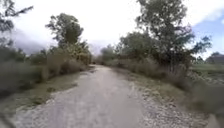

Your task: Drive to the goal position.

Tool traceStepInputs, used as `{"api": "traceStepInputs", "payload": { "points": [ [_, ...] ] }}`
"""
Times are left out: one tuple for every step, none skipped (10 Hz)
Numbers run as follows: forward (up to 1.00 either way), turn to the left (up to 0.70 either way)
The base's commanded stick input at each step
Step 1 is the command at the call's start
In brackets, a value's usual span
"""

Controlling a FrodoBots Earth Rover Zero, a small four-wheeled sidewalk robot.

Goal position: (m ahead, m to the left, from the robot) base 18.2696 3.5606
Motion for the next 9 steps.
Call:
{"api": "traceStepInputs", "payload": {
  "points": [
    [0.50, 0.00],
    [0.50, 0.00],
    [0.50, 0.00],
    [0.50, 0.00],
    [0.50, 0.00],
    [0.50, 0.00],
    [0.50, 0.00],
    [0.50, 0.31],
    [0.50, 0.50]
  ]
}}
